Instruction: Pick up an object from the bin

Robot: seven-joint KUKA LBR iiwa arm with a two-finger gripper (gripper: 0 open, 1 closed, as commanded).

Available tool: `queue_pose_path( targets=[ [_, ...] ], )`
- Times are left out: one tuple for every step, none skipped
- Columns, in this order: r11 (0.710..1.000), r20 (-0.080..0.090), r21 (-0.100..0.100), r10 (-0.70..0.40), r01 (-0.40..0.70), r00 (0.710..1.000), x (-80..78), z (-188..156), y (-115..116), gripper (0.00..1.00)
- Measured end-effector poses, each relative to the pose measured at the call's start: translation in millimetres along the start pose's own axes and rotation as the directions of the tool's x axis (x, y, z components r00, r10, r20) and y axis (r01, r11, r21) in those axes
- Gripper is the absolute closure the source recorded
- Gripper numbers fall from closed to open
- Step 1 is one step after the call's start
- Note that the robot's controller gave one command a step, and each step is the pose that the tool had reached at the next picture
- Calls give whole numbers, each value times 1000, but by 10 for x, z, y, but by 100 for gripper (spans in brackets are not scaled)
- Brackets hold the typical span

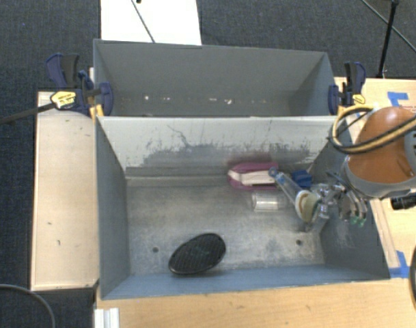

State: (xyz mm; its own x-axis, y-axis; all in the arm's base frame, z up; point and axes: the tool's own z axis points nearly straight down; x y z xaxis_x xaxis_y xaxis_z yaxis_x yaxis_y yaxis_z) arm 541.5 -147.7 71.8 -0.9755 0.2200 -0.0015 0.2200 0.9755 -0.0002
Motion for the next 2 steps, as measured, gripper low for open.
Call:
queue_pose_path(
  targets=[
    [999, 10, -1, 37, -37, 999, -13, -1708, 53, 100],
    [993, 10, 1, -119, 119, 993, 274, -2753, 219, 100]
  ],
)
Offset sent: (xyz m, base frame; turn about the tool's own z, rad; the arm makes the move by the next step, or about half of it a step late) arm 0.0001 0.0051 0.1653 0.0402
